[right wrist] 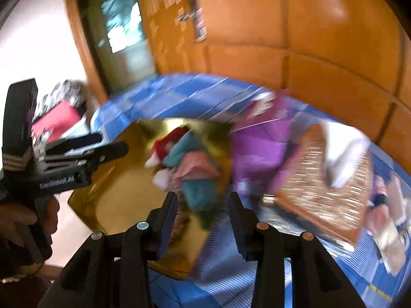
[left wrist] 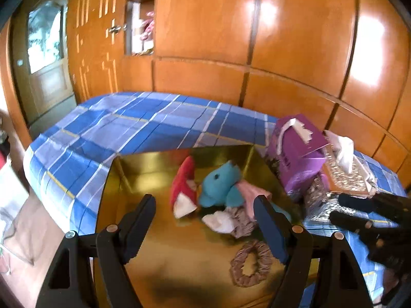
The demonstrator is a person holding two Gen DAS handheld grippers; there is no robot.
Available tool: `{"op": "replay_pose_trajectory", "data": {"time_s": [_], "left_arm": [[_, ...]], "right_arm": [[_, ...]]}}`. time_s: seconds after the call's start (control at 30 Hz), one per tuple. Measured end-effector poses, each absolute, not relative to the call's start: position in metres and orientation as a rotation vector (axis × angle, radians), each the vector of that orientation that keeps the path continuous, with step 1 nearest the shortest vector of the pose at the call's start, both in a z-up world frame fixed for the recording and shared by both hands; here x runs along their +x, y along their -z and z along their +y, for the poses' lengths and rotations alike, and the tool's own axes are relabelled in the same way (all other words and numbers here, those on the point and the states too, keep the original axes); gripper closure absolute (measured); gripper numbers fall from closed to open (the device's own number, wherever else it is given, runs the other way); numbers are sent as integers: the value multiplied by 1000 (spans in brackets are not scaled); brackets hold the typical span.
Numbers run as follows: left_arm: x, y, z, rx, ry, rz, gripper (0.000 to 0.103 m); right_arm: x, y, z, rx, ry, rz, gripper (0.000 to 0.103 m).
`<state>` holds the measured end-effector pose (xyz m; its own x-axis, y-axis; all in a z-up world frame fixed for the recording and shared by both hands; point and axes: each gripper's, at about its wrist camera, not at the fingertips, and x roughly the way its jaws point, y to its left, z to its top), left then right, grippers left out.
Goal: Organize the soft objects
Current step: 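Reach back to the pile and grasp the blue Tempo tissue pack with right tool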
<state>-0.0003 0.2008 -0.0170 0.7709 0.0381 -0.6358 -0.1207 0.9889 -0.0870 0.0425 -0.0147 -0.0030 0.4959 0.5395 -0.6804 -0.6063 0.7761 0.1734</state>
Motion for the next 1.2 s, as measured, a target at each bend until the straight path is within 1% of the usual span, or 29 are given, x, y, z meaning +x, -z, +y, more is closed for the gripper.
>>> {"op": "replay_pose_trajectory", "data": {"time_s": [0.13, 0.27, 0.57, 0.73, 0.83, 0.97, 1.0, 1.2], "left_arm": [[1, 7, 182, -81, -33, 658, 24], [7, -2, 159, -33, 27, 642, 24], [17, -13, 101, 57, 166, 636, 24], [17, -7, 78, 83, 226, 655, 24], [16, 0, 70, 89, 252, 674, 24], [17, 6, 69, 86, 259, 693, 24], [18, 7, 70, 84, 257, 698, 24], [24, 12, 79, 64, 243, 717, 24]], "right_arm": [[41, -4, -59, -17, -556, 748, 63], [39, 1, -117, 69, -392, 744, 63], [26, 43, -213, 184, -102, 858, 63], [34, 56, -245, 309, -94, 892, 63], [56, 49, -249, 373, -136, 867, 63], [100, 38, -246, 431, -182, 849, 66], [113, 37, -244, 442, -187, 854, 68], [180, 55, -229, 496, -204, 943, 71]]}}
